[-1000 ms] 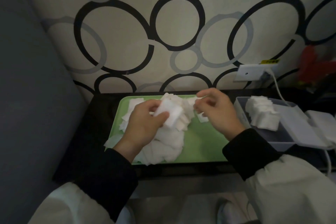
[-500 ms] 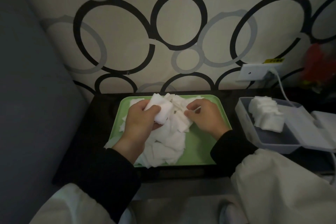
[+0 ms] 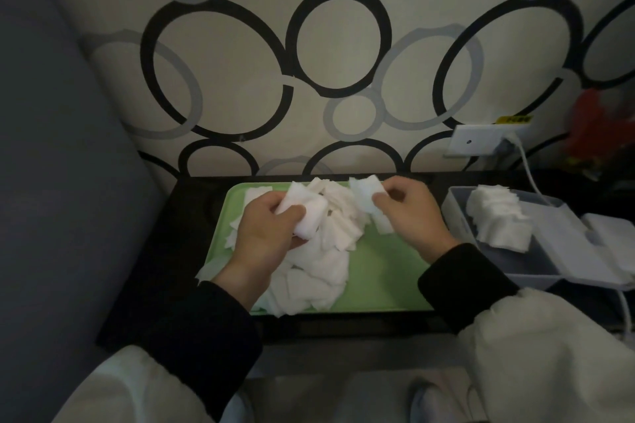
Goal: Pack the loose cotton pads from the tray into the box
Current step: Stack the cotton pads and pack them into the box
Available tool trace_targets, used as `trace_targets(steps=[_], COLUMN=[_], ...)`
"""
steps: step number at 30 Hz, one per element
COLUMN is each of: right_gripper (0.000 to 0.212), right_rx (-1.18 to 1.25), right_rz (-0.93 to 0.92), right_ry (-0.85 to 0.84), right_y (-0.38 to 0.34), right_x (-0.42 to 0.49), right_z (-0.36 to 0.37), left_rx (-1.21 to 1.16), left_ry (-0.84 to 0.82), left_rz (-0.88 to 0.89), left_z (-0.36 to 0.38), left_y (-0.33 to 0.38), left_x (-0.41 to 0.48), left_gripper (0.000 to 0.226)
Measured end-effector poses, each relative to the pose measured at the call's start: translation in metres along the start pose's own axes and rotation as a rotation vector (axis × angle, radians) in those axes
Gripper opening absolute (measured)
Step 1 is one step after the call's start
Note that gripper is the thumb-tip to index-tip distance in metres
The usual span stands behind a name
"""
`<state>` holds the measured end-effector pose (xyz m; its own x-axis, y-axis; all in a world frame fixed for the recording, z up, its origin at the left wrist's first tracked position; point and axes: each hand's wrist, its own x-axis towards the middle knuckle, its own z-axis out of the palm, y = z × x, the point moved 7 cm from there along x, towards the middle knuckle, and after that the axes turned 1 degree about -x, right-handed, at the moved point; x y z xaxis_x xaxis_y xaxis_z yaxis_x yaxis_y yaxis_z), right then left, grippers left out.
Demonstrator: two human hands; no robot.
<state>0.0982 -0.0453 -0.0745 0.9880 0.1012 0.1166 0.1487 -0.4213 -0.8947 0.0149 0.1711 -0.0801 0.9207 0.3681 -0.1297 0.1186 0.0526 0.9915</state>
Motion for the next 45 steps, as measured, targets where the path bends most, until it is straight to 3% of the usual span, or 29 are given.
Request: trace_targets(steps=[4,6,9,13,21,26,30,45], right_gripper=[0.013,0.007,0.02,0.026,0.01,0.018,0.024,0.048], right_rx=[0.501,0.597,0.616,0.554,0.515,0.541,0.397,0.089], right_rz=[0.133,0.166,0.171,0.146,0.126,0.036,-0.063,-0.009], right_ry=[-0.242,-0.38,-0.477,-0.44,-0.361,-0.391,-0.433,-0.231], right_y=[-0.015,-0.02,-0.02,-0.017,-0.019,-0.033,-0.043,-0.035], right_x=[-0.02,-0.027,-0.031,-0.03,-0.028,-0.027,-0.029,-0.023], right_z=[0.006,0.014,0.024,0.026,0.024,0.011,0.004,0.005], left_rx=[-0.009,-0.037,-0.054,-0.083,-0.128,-0.132,-0.099,0.008], left_ry=[-0.049,-0.102,-0.156,-0.241,-0.319,-0.283,-0.29,-0.408], left_rz=[-0.007,-0.019,-0.014,-0.008,-0.046,-0.085,-0.077,-0.065], left_z=[0.007,0.014,0.021,0.03,0.04,0.037,0.035,0.047], left_y=[-0.001,-0.001,0.001,0.006,0.004,-0.001,-0.002,-0.001], left_x=[-0.004,-0.008,-0.012,-0.017,-0.018,-0.015,-0.014,-0.021], left_gripper=[0.016,0.017,0.017,0.016,0.019,0.017,0.017,0.021])
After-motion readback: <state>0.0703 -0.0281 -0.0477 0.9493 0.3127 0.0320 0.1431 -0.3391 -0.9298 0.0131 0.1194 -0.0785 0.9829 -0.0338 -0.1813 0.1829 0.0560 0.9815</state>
